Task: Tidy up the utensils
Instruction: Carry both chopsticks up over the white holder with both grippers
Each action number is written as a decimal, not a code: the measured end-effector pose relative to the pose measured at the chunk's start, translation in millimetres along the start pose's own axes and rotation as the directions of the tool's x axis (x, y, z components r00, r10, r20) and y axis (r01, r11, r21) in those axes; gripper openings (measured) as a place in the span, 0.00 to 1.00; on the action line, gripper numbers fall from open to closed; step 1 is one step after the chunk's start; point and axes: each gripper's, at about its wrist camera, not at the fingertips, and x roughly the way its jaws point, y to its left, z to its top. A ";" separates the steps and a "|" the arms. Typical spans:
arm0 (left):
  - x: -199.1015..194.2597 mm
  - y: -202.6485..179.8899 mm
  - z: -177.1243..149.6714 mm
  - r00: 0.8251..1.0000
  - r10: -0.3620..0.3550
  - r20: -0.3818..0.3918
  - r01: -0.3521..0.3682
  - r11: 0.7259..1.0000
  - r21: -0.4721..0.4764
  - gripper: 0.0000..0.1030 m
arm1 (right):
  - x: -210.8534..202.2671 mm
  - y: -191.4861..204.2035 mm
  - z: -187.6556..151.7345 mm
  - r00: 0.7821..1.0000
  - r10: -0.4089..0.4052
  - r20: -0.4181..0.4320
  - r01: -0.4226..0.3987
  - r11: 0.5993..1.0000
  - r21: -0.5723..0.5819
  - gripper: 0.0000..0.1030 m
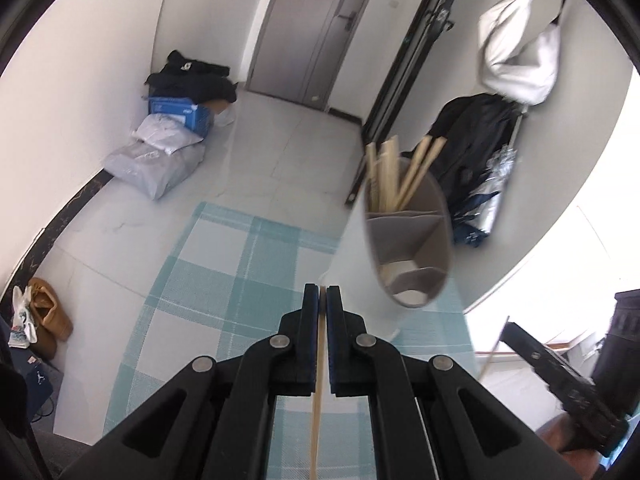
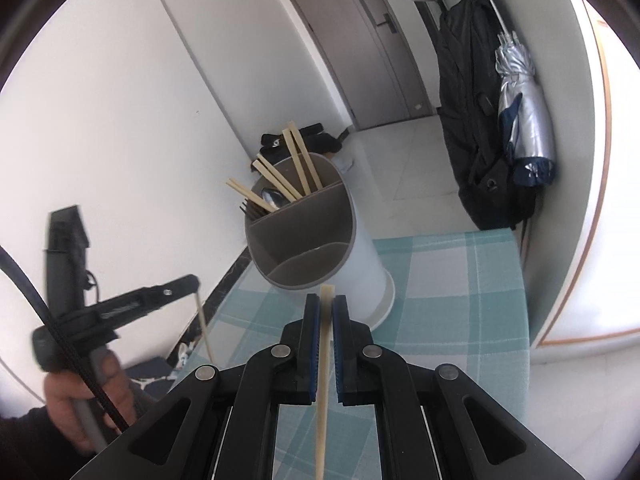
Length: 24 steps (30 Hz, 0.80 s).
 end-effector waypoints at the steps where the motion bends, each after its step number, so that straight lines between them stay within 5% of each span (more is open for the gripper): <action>1: -2.7 -0.1 0.1 1.000 -0.008 0.004 0.008 1.000 0.004 0.00 | -1.9 2.1 0.2 1.000 -0.009 0.008 0.009 1.000 -0.005 0.05; 24: -42.8 -38.2 8.7 0.991 -0.131 0.014 0.128 0.983 0.132 0.00 | -26.6 26.7 18.2 0.986 -0.098 0.132 0.106 0.993 -0.056 0.05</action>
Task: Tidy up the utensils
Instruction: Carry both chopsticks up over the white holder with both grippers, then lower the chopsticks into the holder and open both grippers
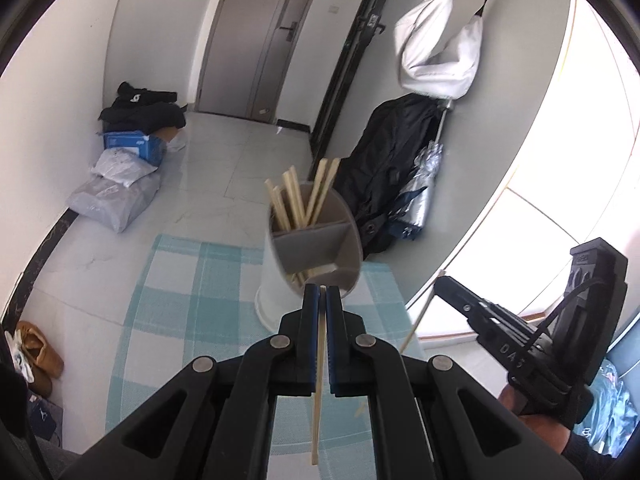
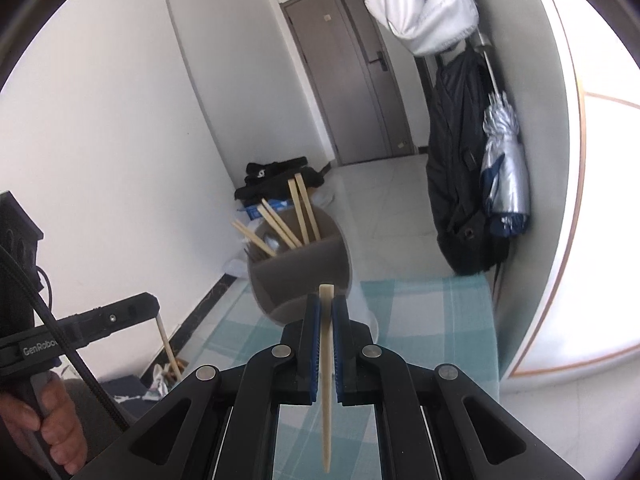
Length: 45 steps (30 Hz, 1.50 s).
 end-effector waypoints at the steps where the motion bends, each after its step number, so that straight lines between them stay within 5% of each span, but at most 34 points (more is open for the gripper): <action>1: -0.7 -1.2 2.7 1.000 -0.006 0.003 0.006 1.000 0.000 0.00 | -0.8 1.0 2.8 1.000 0.004 0.006 -0.004 1.000 -0.003 0.05; 25: -1.1 -20.9 124.2 0.983 -0.108 0.149 0.105 0.994 0.022 0.00 | -9.5 28.0 133.3 0.987 0.057 0.150 -0.037 0.991 -0.132 0.05; 34: 16.5 -9.2 154.8 0.971 -0.093 0.219 0.098 0.995 -0.015 0.00 | 21.7 30.0 177.1 0.980 0.067 0.187 -0.035 0.985 -0.170 0.05; 45: 47.1 28.5 163.5 0.969 -0.036 0.246 0.060 0.994 -0.090 0.00 | 85.3 19.6 189.4 0.986 0.055 0.156 -0.038 0.993 -0.112 0.05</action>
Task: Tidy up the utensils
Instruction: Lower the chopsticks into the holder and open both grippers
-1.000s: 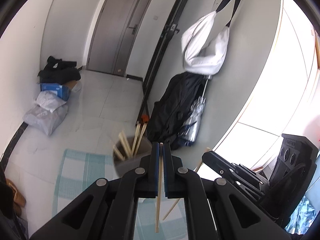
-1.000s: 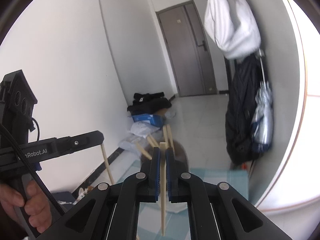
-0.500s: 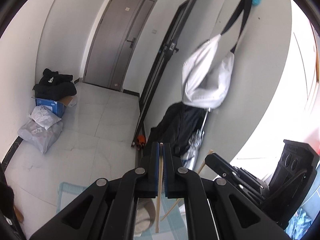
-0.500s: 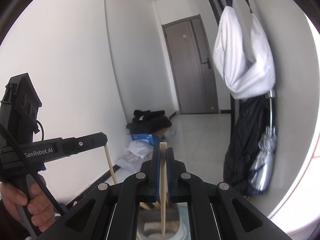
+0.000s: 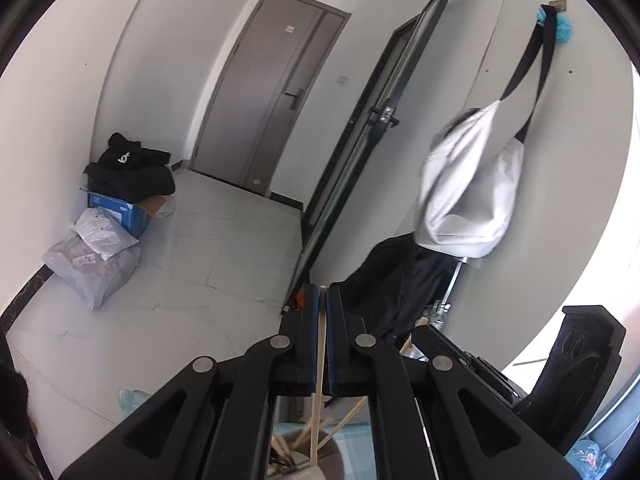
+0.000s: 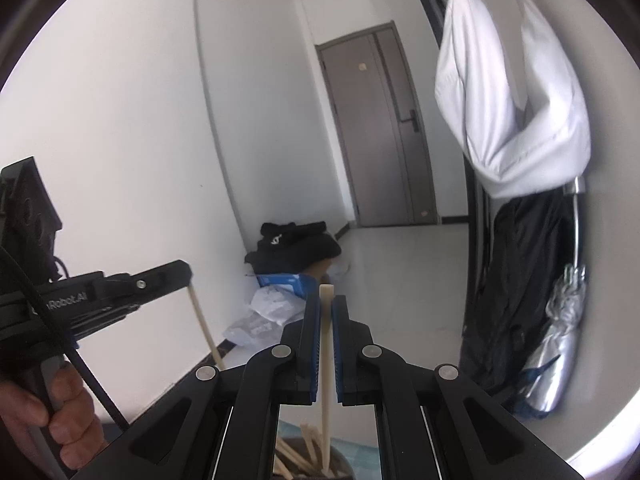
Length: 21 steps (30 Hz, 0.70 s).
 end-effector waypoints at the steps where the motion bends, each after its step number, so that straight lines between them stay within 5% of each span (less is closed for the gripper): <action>1: 1.5 2.5 -0.8 1.000 0.002 0.004 -0.002 1.000 0.002 0.00 | 5.3 -0.7 -1.7 1.000 -0.002 -0.008 0.002 1.000 0.002 0.05; 9: 0.2 5.9 -16.0 0.998 -0.056 0.039 0.053 0.997 0.057 0.00 | 27.9 3.5 -21.4 0.998 0.004 -0.064 -0.007 0.999 -0.054 0.05; 21: -10.2 6.2 -29.7 0.998 -0.037 0.057 0.031 0.993 0.112 0.00 | 26.2 10.8 -49.6 0.994 0.002 -0.109 -0.014 0.994 -0.113 0.05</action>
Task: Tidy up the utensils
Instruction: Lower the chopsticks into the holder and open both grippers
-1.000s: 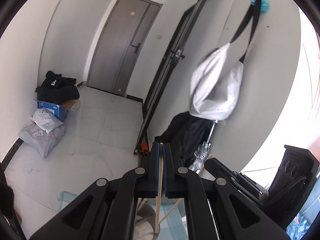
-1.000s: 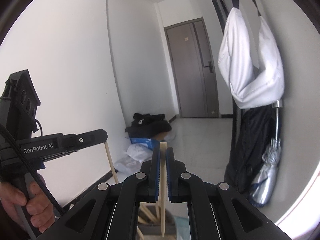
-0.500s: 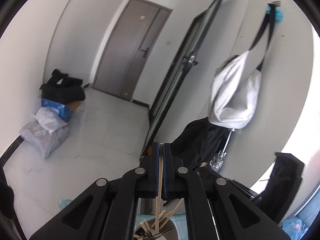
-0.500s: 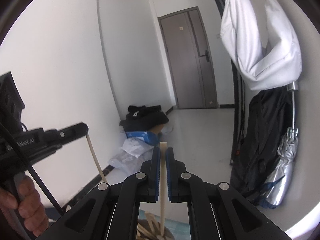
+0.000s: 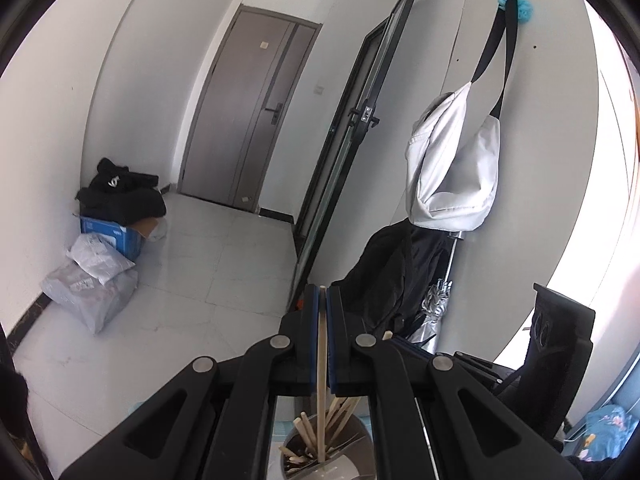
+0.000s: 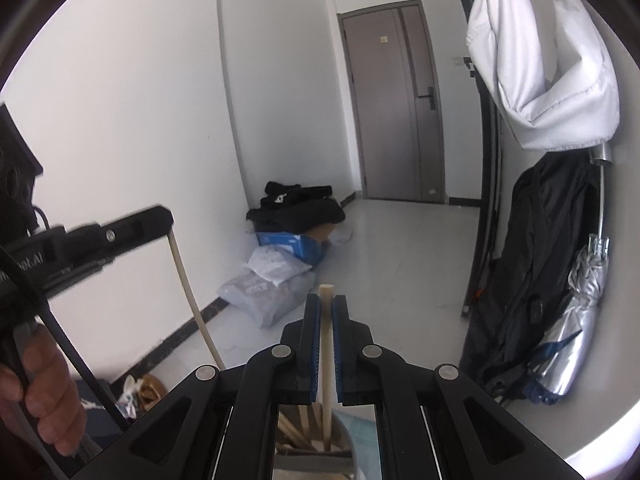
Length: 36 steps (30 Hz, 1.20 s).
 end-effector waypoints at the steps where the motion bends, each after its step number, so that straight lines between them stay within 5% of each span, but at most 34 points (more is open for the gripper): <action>1: -0.1 0.6 1.0 1.000 -0.004 0.002 0.004 1.000 -0.007 0.00 | -0.6 2.0 -1.9 1.000 0.003 -0.005 -0.003 1.000 -0.009 0.05; 18: 4.9 -2.7 -18.5 1.000 0.006 -0.010 -0.005 0.998 0.062 0.00 | -2.8 7.8 -5.0 1.000 -0.001 -0.020 0.001 0.999 -0.035 0.05; 26: -5.0 -12.5 -34.0 0.997 -0.003 -0.074 0.009 0.996 0.090 0.00 | -3.5 11.6 -25.9 0.997 0.003 -0.071 -0.005 1.000 -0.031 0.05; 30: -3.6 -14.2 -41.0 0.986 -0.033 -0.165 0.048 0.995 0.085 0.02 | -12.3 11.5 -35.1 0.996 -0.004 -0.090 0.004 1.000 -0.003 0.08; 34: -7.0 -13.1 -48.2 0.975 -0.022 -0.222 0.038 0.997 0.067 0.22 | -31.5 2.5 -43.9 0.996 -0.009 -0.085 0.015 0.997 0.072 0.10; 36: -14.2 -13.6 -51.5 0.976 -0.013 -0.216 0.028 0.997 0.068 0.44 | -41.8 -0.9 -48.8 0.996 -0.020 -0.085 0.028 0.995 0.098 0.14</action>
